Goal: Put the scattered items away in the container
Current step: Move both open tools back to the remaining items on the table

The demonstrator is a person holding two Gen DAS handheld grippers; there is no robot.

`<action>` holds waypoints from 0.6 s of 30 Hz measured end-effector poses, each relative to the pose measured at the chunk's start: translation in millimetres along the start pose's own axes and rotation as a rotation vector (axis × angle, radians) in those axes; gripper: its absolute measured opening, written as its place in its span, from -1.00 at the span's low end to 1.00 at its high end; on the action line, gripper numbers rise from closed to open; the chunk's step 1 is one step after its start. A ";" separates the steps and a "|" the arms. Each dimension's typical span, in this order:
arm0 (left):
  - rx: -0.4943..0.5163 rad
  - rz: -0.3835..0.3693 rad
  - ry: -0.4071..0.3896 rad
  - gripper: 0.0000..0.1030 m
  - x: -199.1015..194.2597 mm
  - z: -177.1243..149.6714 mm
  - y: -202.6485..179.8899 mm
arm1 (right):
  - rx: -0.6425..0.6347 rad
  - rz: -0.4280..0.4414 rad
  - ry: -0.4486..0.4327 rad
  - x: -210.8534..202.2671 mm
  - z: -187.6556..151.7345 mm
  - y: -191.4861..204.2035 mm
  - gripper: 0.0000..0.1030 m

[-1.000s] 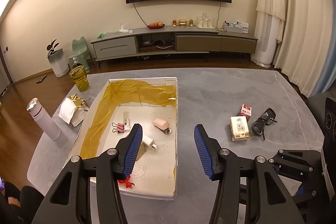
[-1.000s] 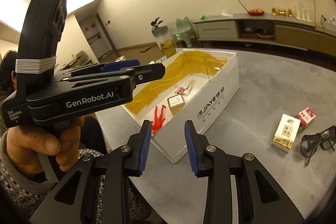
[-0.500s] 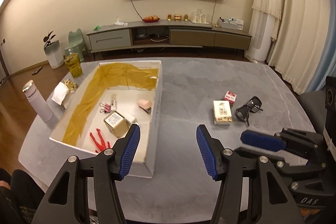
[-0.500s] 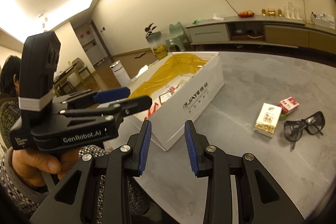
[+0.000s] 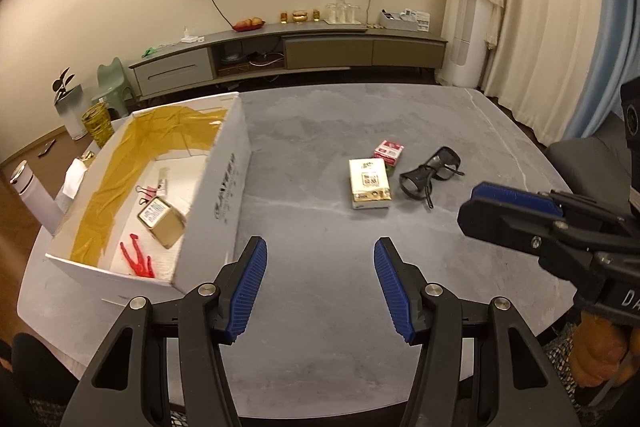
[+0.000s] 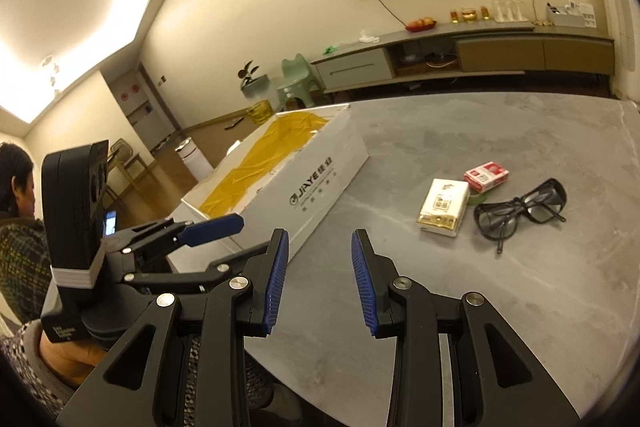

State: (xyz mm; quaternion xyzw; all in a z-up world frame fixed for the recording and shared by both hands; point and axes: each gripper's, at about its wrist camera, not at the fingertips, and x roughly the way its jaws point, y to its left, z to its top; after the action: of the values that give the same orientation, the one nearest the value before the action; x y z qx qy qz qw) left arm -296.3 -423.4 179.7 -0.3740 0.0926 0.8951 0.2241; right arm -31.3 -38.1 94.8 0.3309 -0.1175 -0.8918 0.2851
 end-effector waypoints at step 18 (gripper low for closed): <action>0.000 -0.081 0.071 0.11 69.0 3.8 -18.2 | 0.103 -0.095 0.049 19.8 4.2 -44.5 -0.32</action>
State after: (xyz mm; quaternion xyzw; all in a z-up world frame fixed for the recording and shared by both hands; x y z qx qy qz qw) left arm -332.8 -383.1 133.3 -0.4088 0.0855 0.8716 0.2568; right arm -65.4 -13.5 69.9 0.3723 -0.1405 -0.8886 0.2279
